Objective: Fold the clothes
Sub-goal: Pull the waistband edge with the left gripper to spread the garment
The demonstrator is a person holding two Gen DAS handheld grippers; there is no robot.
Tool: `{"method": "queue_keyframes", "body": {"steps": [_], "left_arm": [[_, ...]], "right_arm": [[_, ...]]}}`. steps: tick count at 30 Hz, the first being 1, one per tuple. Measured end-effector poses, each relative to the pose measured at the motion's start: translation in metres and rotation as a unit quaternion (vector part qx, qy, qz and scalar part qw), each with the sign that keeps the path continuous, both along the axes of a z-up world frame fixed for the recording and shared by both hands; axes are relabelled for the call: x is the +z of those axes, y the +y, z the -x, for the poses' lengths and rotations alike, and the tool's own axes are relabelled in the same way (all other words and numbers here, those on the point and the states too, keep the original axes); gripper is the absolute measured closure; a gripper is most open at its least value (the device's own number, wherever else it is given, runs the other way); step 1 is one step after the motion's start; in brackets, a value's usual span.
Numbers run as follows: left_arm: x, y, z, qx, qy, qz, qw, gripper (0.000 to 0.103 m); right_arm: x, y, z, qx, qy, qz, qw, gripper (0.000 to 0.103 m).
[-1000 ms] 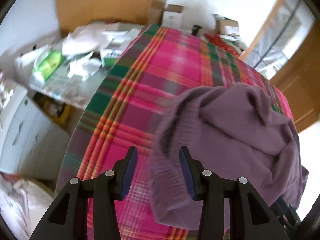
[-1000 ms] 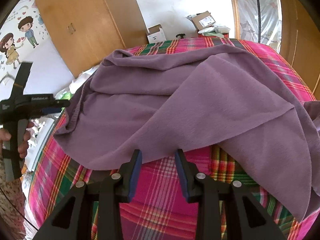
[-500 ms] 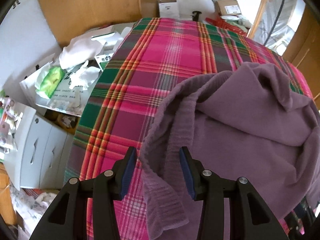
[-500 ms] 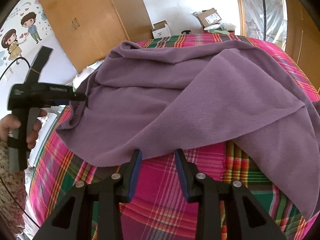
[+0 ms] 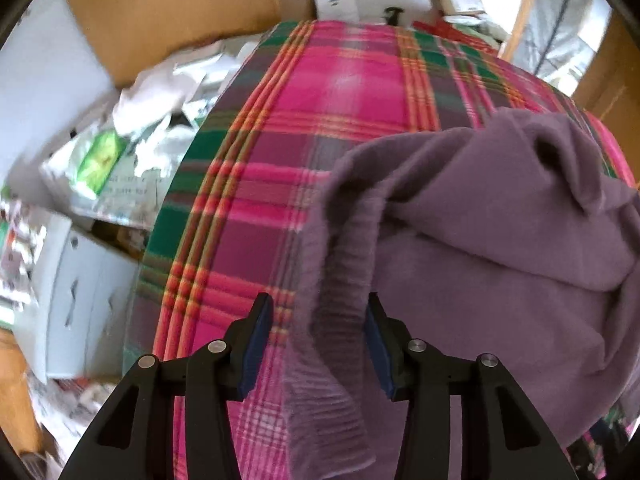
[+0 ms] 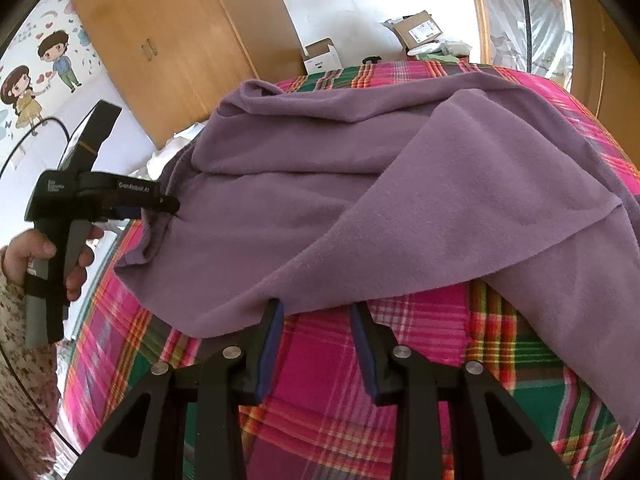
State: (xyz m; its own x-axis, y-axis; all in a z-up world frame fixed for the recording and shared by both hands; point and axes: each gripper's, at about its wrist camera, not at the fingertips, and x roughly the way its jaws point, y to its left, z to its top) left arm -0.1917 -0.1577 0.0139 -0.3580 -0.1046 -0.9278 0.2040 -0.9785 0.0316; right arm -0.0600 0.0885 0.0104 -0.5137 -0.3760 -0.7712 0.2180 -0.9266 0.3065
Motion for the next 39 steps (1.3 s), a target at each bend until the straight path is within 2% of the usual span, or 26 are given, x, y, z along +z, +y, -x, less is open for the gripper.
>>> {"method": "queue_keyframes", "body": {"steps": [5, 7, 11, 15, 17, 21, 26, 30, 34, 36, 39], "left_arm": [[0.003, -0.012, -0.006, 0.009, 0.004, -0.013, 0.9999, 0.055], [0.006, -0.014, -0.009, 0.013, 0.013, -0.009, 0.9998, 0.055], [0.005, -0.022, -0.011, 0.015, 0.016, -0.024, 0.9995, 0.055], [0.006, -0.028, -0.011, 0.015, 0.024, -0.019, 0.9994, 0.055], [0.007, -0.033, -0.012, 0.019, 0.026, -0.021, 0.9993, 0.055], [0.009, -0.046, -0.018, 0.031, 0.027, -0.036, 0.9985, 0.055], [0.009, -0.057, -0.030, 0.047, 0.027, -0.059, 0.9968, 0.055], [0.017, -0.072, -0.040, 0.078, 0.037, -0.029, 0.9958, 0.055], [0.014, -0.092, -0.051, 0.078, 0.034, -0.099, 0.9914, 0.055], [0.015, -0.093, -0.057, 0.076, 0.044, -0.119, 0.9890, 0.055], [0.021, -0.086, -0.070, 0.056, 0.062, -0.171, 0.9817, 0.056]], "right_arm": [[0.002, -0.010, -0.004, 0.021, -0.002, 0.013, 1.000, 0.068], [0.007, -0.014, -0.011, 0.037, 0.014, 0.003, 0.999, 0.068], [0.019, -0.027, -0.028, 0.073, 0.076, -0.058, 0.993, 0.068], [0.023, -0.042, -0.040, 0.117, 0.122, -0.116, 0.979, 0.068], [0.021, -0.049, -0.042, 0.142, 0.132, -0.136, 0.972, 0.063], [0.016, -0.056, -0.037, 0.165, 0.127, -0.137, 0.968, 0.062], [0.013, -0.053, -0.029, 0.150, 0.121, -0.136, 0.972, 0.062], [0.012, -0.051, -0.027, 0.139, 0.118, -0.137, 0.974, 0.062], [0.013, -0.053, -0.027, 0.142, 0.125, -0.134, 0.973, 0.062], [0.014, -0.055, -0.032, 0.155, 0.132, -0.131, 0.970, 0.061], [0.013, -0.061, -0.038, 0.177, 0.138, -0.130, 0.966, 0.058]]}}
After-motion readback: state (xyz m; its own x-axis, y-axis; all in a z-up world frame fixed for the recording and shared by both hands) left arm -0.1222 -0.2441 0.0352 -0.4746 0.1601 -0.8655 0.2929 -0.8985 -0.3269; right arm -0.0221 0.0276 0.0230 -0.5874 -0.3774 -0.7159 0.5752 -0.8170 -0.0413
